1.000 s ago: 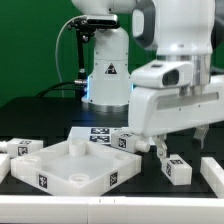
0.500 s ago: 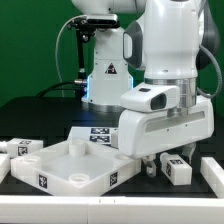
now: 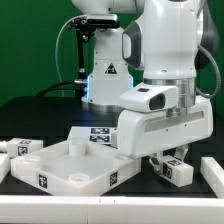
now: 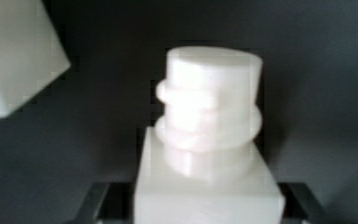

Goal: Assemble square table

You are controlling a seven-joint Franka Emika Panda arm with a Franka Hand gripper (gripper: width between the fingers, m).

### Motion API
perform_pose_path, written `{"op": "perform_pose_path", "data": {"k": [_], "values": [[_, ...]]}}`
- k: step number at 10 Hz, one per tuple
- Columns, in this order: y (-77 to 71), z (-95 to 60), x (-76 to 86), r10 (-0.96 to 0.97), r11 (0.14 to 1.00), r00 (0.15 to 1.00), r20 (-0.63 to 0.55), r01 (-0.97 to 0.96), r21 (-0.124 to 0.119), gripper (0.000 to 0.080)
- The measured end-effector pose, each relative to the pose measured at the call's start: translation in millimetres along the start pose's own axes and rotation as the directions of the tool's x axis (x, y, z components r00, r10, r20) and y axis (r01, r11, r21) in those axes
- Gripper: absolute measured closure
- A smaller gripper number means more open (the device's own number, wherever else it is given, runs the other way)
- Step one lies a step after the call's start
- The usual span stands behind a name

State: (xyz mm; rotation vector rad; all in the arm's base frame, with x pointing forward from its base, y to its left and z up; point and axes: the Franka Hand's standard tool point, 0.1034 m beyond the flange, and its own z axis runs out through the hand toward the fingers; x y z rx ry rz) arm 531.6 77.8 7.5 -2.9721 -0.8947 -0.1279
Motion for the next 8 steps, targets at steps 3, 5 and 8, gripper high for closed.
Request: {"op": "perform_pose_path", "data": {"k": [3,5,8], "values": [[-21.6,-38.2,-12.2,0.149,0.989,0.989,-0.006,-0.149,-0.015,0.0515],[-46.7,-50.3,-21.2,0.177,0.984,0.984,-0.017,-0.178,-0.018,0.0515],[-44.1,-47.1,-20.5,0.176,0.984,0.984,-0.014,-0.177,-0.015,0.0514]]}}
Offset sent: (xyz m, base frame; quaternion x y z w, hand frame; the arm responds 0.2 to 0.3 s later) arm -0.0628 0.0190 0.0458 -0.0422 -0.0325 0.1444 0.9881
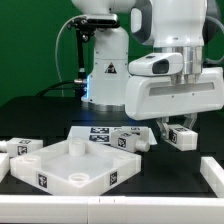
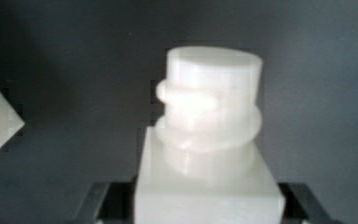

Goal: Assemble square table

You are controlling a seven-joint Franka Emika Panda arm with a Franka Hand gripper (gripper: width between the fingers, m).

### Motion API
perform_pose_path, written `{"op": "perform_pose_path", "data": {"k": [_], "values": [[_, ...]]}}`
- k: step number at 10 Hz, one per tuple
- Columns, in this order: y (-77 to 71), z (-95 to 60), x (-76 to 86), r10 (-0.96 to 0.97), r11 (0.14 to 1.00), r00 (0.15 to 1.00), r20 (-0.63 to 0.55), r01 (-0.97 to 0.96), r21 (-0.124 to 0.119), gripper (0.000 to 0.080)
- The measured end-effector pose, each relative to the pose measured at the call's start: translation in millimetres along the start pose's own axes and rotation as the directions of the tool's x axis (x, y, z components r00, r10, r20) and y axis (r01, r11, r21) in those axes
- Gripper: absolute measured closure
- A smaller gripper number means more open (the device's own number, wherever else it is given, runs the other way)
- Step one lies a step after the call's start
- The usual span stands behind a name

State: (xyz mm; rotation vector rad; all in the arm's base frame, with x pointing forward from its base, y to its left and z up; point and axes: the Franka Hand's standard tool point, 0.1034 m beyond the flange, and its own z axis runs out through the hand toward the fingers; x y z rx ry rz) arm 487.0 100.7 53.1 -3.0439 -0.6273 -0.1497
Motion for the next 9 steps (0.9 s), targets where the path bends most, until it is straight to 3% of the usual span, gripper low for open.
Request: {"op": "perform_pose_path", "data": {"k": [1,3,4,9], "values": [[-4.7,0.8,-2.3,0.04,0.999,0.999,-0.004,-0.04,0.001,0.0514],[-45.4,5.4,-31.4,0.183,0.983,0.983,-0.005,-0.183,0.01,0.0514],[-52.7,5.6,-38.1,0.172,0.985,0.985,-0.022,-0.172,0.015,0.0514],[-51.2,8.1,-38.7,0.152,0.988,0.987,-0.05,-0.151,0.017,0.0514]]}}
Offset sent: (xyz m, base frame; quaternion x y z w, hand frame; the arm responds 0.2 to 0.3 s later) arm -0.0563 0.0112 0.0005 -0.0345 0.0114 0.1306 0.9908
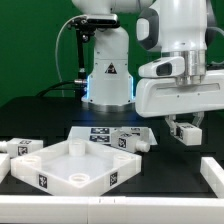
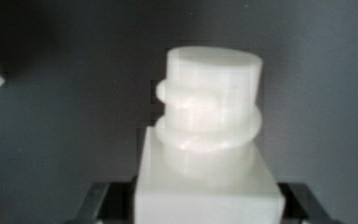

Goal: Assemble square table

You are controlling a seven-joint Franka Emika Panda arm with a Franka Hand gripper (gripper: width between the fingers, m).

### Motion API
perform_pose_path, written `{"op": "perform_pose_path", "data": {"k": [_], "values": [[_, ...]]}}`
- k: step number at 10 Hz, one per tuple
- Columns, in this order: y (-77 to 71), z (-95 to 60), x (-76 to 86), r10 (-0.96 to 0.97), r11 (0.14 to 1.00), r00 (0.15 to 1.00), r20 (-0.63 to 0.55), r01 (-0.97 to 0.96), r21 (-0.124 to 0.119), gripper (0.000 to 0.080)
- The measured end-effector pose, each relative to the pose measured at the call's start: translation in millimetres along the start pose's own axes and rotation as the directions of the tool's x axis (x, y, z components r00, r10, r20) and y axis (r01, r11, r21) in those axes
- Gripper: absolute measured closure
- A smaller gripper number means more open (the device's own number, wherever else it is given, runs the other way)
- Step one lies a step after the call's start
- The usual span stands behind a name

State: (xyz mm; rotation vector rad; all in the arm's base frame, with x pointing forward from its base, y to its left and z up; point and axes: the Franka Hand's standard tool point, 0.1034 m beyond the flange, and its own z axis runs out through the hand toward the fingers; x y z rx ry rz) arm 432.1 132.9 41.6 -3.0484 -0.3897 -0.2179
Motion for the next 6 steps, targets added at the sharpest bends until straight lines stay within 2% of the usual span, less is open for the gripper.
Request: {"op": "perform_pose_path", "data": {"k": [3,6], "values": [[-1.8,10.4,-23.9,0.092,0.996,0.996,-0.003,-0.092,0.005,0.0514],[-2.4,25.5,-36.6,0.124,0.992,0.992,-0.001,-0.124,0.008,0.0514]]}}
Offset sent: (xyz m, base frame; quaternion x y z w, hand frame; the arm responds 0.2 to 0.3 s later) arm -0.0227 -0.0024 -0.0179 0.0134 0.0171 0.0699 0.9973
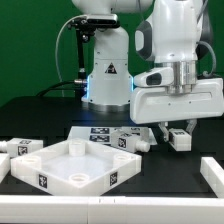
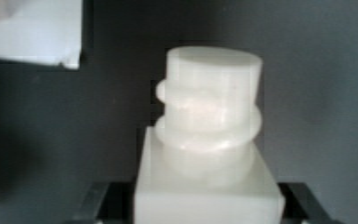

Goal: Assemble square table

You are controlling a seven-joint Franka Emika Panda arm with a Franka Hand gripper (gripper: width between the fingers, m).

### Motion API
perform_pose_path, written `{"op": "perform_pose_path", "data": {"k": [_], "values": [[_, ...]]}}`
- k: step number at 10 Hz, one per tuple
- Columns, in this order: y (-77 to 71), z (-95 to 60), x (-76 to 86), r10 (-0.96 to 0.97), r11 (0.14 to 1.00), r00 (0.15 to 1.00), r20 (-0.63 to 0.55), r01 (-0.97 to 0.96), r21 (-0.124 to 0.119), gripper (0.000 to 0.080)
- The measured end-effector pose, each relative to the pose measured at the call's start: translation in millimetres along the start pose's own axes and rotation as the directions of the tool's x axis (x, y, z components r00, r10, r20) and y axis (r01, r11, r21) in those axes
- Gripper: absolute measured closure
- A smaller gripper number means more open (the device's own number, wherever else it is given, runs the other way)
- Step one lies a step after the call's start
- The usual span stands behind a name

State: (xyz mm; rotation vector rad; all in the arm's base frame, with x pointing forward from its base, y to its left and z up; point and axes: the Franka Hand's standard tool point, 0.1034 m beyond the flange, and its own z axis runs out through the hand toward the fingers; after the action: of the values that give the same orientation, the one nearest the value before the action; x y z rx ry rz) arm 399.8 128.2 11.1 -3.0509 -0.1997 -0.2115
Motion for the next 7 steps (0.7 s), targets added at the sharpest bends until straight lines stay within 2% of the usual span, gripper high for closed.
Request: {"op": "perform_pose_path", "data": {"k": [2,7], "values": [[-1.2,4.3,-3.1,-0.001,1.0,1.0,0.0,0.001,0.002,0.0512],[-0.9,4.3,-2.8,-0.02,1.0,1.0,-0.007,0.02,0.002,0.0505]]}}
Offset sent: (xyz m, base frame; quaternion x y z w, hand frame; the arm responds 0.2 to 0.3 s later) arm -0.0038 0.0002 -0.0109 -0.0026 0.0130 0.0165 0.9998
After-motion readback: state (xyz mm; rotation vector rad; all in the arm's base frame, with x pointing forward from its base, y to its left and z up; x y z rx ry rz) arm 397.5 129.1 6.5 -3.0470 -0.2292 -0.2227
